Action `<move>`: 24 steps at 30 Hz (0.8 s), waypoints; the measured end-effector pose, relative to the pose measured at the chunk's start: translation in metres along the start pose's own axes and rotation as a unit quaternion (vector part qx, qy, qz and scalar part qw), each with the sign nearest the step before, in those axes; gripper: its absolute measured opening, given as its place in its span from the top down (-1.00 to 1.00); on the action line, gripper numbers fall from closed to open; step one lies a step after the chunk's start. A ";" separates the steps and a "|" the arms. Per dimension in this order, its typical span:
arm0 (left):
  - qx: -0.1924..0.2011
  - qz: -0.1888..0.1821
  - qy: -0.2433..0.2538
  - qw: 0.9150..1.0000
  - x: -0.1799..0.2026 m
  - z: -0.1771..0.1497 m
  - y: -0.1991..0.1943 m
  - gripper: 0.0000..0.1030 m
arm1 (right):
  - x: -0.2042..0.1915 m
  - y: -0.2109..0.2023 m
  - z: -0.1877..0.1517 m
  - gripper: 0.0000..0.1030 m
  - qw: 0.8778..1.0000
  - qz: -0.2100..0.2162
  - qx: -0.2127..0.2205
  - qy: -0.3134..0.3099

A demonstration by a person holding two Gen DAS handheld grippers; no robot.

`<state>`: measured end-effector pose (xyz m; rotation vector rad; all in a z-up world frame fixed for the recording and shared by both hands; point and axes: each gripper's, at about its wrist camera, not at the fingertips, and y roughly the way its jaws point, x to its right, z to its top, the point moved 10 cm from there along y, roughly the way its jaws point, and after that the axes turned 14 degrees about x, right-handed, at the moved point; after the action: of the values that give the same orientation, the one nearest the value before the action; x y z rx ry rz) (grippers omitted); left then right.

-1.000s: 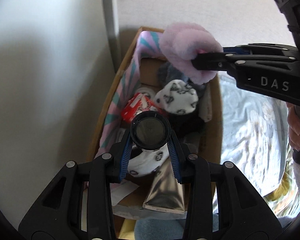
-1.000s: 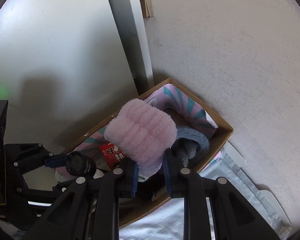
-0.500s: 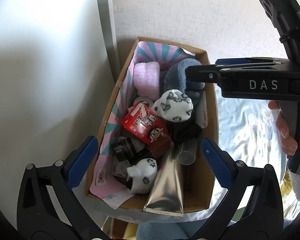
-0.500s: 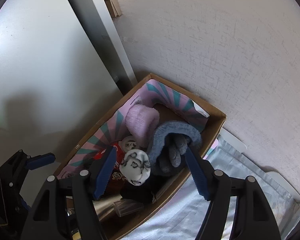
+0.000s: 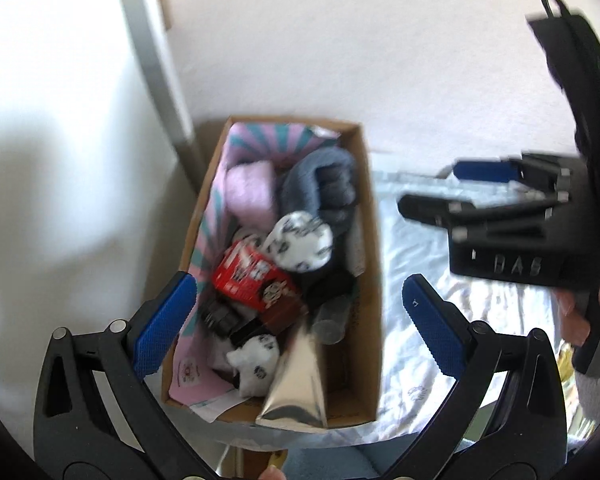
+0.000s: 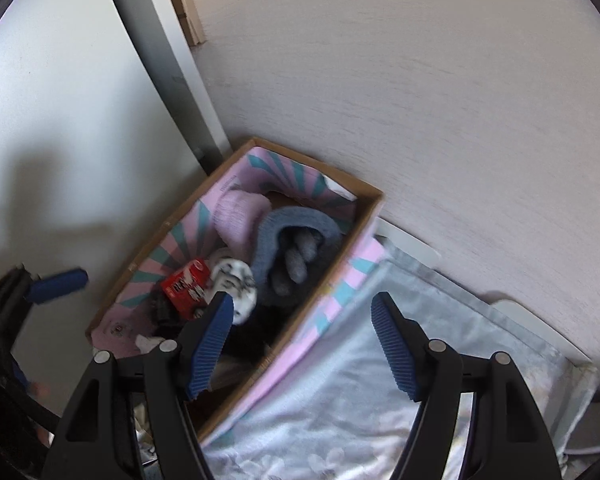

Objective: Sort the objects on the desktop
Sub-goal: 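Withdraw both tools from the box over the empty table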

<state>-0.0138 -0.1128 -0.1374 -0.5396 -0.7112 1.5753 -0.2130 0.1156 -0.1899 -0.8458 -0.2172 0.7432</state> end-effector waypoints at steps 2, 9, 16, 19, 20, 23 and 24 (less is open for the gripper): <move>0.009 -0.009 0.010 1.000 0.011 0.010 -0.005 -0.99 | 0.014 -0.011 -0.008 -0.31 1.000 -0.027 -0.003 0.013; 0.024 -0.030 0.036 0.999 0.042 0.029 -0.015 -0.99 | 0.072 -0.072 -0.030 -0.60 0.986 -0.129 0.030 0.102; 0.035 -0.032 0.035 0.998 0.053 0.036 -0.022 -0.99 | 0.110 -0.128 -0.058 -0.99 0.960 -0.207 0.058 0.180; 0.039 -0.028 0.034 0.998 0.055 0.037 -0.026 -0.99 | 0.115 -0.141 -0.071 -0.99 0.953 -0.221 0.057 0.200; 0.040 -0.029 0.033 0.998 0.055 0.037 -0.027 -0.99 | 0.117 -0.145 -0.076 -0.99 0.949 -0.228 0.059 0.208; 0.040 -0.038 0.033 0.998 0.058 0.035 -0.030 -0.99 | 0.117 -0.155 -0.089 -0.99 0.942 -0.244 0.064 0.222; 0.040 -0.040 0.033 0.998 0.058 0.034 -0.031 -0.99 | 0.117 -0.159 -0.093 -0.99 0.940 -0.249 0.065 0.224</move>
<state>-0.0234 -0.0583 -0.0883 -0.4965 -0.6104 1.4975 -0.0044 0.0696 -0.1454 -0.7681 0.0292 0.0781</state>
